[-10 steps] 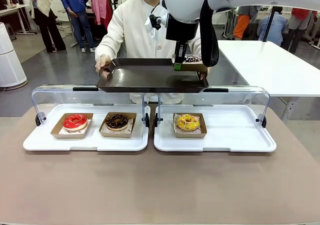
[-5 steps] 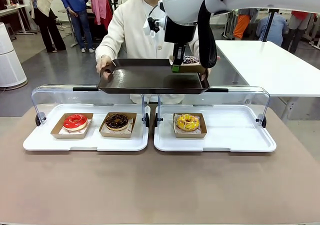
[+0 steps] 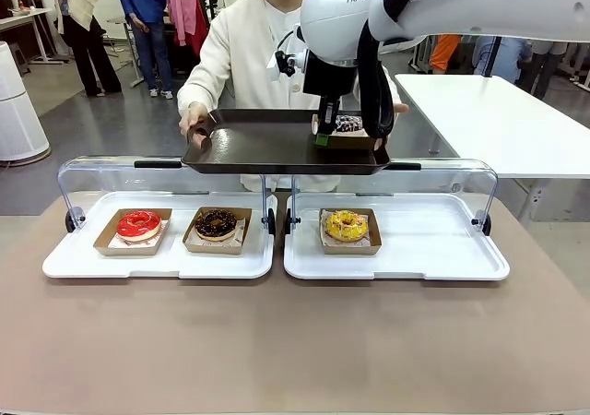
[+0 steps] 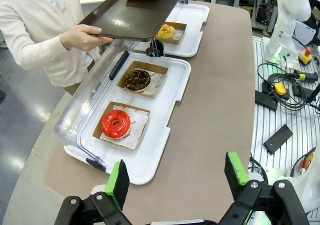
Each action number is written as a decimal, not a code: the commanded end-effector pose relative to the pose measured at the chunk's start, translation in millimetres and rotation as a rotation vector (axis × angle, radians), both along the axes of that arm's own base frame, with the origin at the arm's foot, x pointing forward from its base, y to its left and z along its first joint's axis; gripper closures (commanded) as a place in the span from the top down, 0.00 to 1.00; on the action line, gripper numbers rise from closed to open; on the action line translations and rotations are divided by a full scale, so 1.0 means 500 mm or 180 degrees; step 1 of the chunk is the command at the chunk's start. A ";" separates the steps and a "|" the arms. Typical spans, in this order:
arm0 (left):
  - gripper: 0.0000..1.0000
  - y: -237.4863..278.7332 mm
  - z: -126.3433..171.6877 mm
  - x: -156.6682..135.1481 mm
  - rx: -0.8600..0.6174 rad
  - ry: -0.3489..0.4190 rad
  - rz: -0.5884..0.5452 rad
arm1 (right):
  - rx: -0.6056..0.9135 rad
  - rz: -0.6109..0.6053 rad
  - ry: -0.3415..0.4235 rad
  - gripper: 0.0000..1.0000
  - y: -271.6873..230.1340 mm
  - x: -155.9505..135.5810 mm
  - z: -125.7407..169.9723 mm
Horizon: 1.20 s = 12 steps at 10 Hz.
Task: Provide the desired donut to the person.
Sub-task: Place the picked Paper togo box onto the Handle tray extended by the person.
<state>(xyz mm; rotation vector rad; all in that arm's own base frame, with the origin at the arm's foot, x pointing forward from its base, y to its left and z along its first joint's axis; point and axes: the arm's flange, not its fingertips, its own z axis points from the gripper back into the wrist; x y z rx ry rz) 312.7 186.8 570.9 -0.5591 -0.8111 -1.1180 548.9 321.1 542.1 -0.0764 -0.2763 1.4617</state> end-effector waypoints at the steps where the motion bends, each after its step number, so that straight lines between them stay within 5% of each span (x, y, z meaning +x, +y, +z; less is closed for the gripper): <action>1: 1.00 -0.001 0.000 0.001 -0.0025 -0.0041 -0.0010 | 0.0101 0.0076 0.0041 0.60 0.000 0.009 0.004; 2: 1.00 -0.001 0.000 0.001 -0.0025 -0.0041 -0.0010 | 0.0104 0.0072 0.0031 0.62 0.001 0.009 0.006; 3: 1.00 -0.001 0.000 0.001 -0.0025 -0.0041 -0.0010 | 0.0114 0.0060 0.0016 1.00 0.001 0.009 0.010; 5: 1.00 -0.001 0.000 0.001 -0.0025 -0.0041 -0.0010 | 0.0097 0.0043 -0.0003 1.00 -0.002 0.005 0.014; 6: 1.00 -0.001 0.000 0.001 -0.0025 -0.0041 -0.0010 | 0.0104 0.0039 0.0001 0.85 -0.003 0.004 0.016; 8: 1.00 -0.001 0.000 0.001 -0.0025 -0.0041 -0.0010 | 0.0116 0.0059 -0.0004 1.00 -0.003 0.000 0.020; 12: 1.00 -0.001 0.000 0.001 -0.0025 -0.0041 -0.0010 | 0.0124 0.0101 0.0035 1.00 -0.002 -0.004 0.022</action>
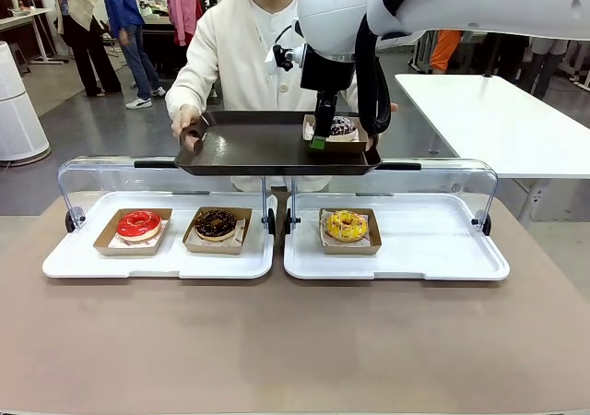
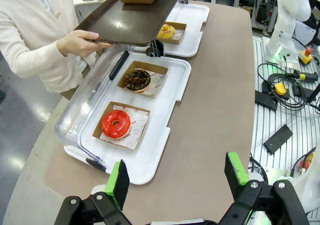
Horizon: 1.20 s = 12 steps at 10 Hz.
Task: Provide the desired donut to the person.
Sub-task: Place the picked Paper togo box onto the Handle tray extended by the person.
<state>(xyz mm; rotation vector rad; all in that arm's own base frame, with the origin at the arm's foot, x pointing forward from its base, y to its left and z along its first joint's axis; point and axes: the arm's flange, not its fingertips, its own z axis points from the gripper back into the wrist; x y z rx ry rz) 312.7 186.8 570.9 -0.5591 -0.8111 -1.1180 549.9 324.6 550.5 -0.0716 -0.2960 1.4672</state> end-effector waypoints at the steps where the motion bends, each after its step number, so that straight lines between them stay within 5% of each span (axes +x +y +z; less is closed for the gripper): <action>1: 1.00 -0.001 0.000 0.001 -0.0025 -0.0041 -0.0010 | 0.0040 0.0050 0.0129 1.00 -0.008 -0.020 0.012; 4: 1.00 -0.001 0.000 0.001 -0.0025 -0.0041 -0.0010 | -0.0176 0.0152 0.0261 1.00 -0.083 -0.175 0.062; 7: 1.00 -0.001 0.000 0.001 -0.0025 -0.0041 -0.0010 | -0.0090 -0.0346 0.0140 1.00 -0.289 -0.303 0.085; 12: 1.00 -0.001 0.000 0.001 -0.0025 -0.0041 -0.0010 | -0.0104 -0.0380 0.0354 1.00 -0.442 -0.256 0.017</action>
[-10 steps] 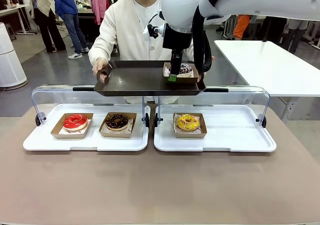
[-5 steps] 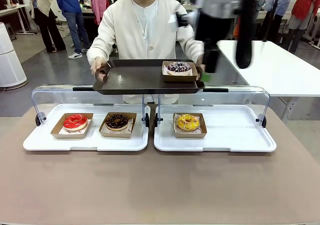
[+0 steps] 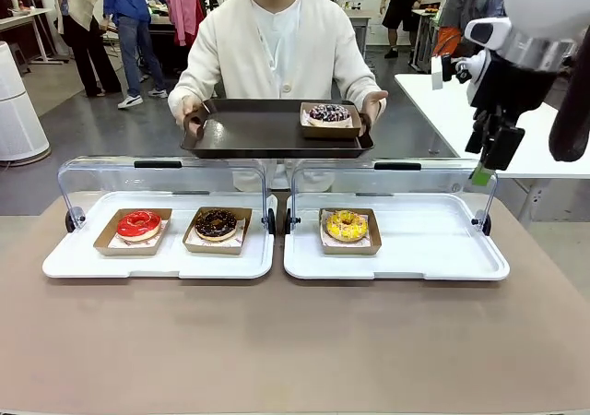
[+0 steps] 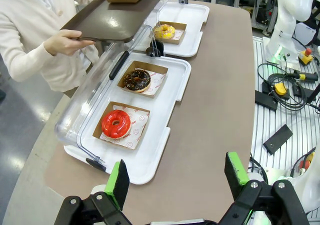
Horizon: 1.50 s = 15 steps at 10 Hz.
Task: Provide the desired donut to the person.
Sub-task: Place the picked Paper togo box onto the Handle tray extended by the person, then pick up and lift the Paper togo box containing the Donut pointed at by the person.
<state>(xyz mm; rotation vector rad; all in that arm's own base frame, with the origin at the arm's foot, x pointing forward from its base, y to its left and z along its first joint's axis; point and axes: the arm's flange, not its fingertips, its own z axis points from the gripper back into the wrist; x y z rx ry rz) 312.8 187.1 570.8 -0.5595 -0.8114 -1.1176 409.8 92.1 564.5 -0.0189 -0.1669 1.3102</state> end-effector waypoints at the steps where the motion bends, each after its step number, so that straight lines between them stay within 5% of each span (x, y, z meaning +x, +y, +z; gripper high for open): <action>1: 1.00 -0.001 0.000 0.001 -0.0024 -0.0041 -0.0011 | -0.0194 0.0117 -0.0040 1.00 0.030 0.047 -0.034; 2: 1.00 -0.001 0.000 0.001 -0.0024 -0.0041 -0.0011 | 0.0000 0.0000 0.0000 1.00 0.000 0.000 0.000; 15: 1.00 -0.001 0.000 0.001 -0.0024 -0.0041 -0.0011 | 0.0000 0.0000 0.0000 1.00 0.000 0.000 0.000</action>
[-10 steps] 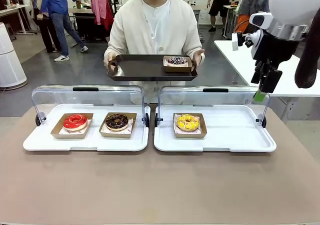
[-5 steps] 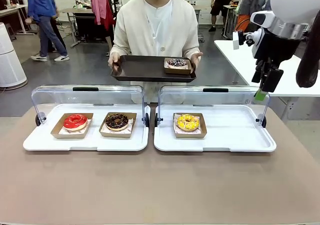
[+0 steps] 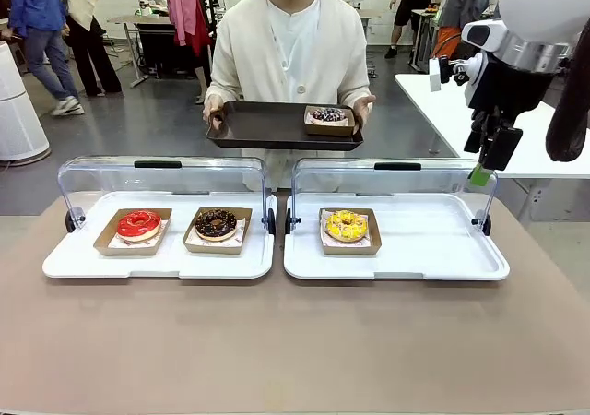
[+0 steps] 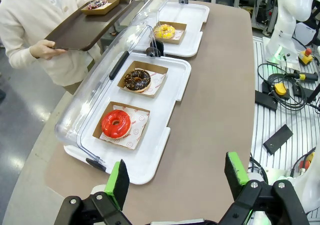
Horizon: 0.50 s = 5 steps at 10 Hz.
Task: Provide the desired donut to the person.
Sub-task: Pick up and lift the Paper togo box containing the Donut pointed at by the person.
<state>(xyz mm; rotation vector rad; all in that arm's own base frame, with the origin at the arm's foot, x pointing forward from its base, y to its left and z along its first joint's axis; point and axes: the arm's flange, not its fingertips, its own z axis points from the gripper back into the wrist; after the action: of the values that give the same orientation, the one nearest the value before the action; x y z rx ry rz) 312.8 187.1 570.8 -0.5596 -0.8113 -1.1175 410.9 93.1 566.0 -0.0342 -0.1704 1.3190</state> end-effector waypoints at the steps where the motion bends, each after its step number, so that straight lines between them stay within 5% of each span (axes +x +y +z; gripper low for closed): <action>1: 1.00 -0.001 0.000 0.001 -0.0023 -0.0042 -0.0011 | 0.0032 -0.0025 0.0036 1.00 -0.002 -0.002 -0.003; 2: 1.00 -0.001 0.000 0.001 -0.0023 -0.0042 -0.0011 | 0.0000 0.0000 0.0000 1.00 0.000 0.000 0.000; 3: 1.00 -0.001 0.000 0.001 -0.0023 -0.0042 -0.0011 | 0.0860 0.0934 0.0812 1.00 -0.079 0.010 0.001; 4: 1.00 -0.001 0.000 0.001 -0.0023 -0.0042 -0.0011 | 0.1602 0.1190 0.0970 1.00 -0.149 0.017 0.001; 5: 1.00 -0.001 0.000 0.001 -0.0023 -0.0042 -0.0011 | 0.2238 0.1412 0.0853 1.00 -0.224 0.010 0.002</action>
<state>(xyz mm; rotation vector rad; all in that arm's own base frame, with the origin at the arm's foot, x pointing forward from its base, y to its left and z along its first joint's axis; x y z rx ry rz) 312.6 187.4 570.7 -0.5597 -0.8118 -1.1167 410.2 21.4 561.4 0.3700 -0.3608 1.5582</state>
